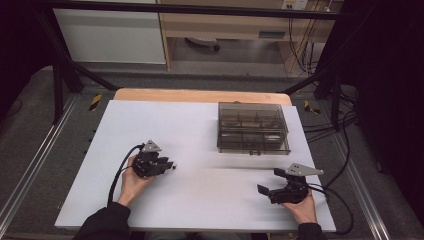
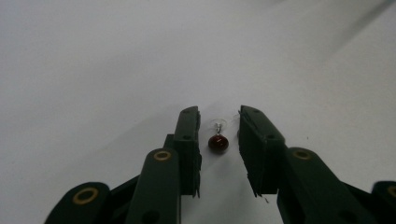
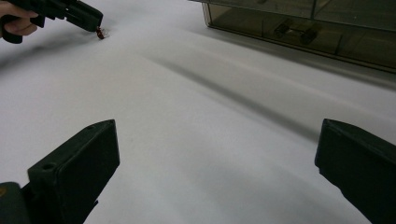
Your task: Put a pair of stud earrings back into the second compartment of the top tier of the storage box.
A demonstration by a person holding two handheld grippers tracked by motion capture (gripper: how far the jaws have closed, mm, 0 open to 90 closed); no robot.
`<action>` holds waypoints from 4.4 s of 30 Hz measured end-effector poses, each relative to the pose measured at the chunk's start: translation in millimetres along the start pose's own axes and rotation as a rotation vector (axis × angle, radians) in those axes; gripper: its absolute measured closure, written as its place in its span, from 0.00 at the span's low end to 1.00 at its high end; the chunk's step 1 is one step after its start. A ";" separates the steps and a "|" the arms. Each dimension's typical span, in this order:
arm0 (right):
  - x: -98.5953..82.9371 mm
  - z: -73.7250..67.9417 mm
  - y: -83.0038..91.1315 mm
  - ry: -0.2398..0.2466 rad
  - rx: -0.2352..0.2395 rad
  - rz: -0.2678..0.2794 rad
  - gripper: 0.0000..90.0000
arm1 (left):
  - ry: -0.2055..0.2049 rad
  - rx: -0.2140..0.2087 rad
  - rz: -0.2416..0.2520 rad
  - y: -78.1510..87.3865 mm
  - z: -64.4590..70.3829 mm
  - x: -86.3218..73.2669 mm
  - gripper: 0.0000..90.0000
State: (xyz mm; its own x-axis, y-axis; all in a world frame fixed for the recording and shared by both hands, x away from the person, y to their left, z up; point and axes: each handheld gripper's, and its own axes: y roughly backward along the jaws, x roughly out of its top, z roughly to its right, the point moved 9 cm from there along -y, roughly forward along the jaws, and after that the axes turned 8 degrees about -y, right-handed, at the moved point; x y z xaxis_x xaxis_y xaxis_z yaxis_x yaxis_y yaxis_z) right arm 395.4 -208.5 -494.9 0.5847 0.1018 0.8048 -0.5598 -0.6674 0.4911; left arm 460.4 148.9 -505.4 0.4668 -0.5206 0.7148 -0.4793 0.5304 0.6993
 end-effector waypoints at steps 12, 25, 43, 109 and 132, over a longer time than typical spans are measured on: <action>0.1 -0.1 0.0 -0.001 0.000 0.001 0.01 | -0.012 0.003 -0.018 -4.9 2.3 -1.5 0.84; 0.4 0.0 0.4 0.001 0.002 0.002 0.01 | -0.042 0.030 -0.030 -7.9 3.7 -1.6 0.88; 0.1 -0.2 -0.1 0.000 0.003 -0.001 0.01 | -0.029 0.034 0.010 7.6 6.4 5.6 0.89; -1.5 0.3 0.0 0.007 -0.005 -0.011 0.01 | -0.101 -0.053 0.069 14.5 71.6 107.4 0.89; -1.4 0.1 0.3 0.007 -0.003 -0.010 0.01 | -0.130 -0.066 0.082 -1.7 89.4 155.5 0.89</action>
State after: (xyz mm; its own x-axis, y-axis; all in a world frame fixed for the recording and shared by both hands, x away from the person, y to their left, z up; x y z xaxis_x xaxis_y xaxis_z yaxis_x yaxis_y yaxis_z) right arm 394.5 -208.9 -495.9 0.5861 0.1142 0.8021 -0.5555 -0.6641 0.5004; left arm 467.4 7.2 -395.6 0.3257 -0.5541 0.7661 -0.4597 0.6152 0.6404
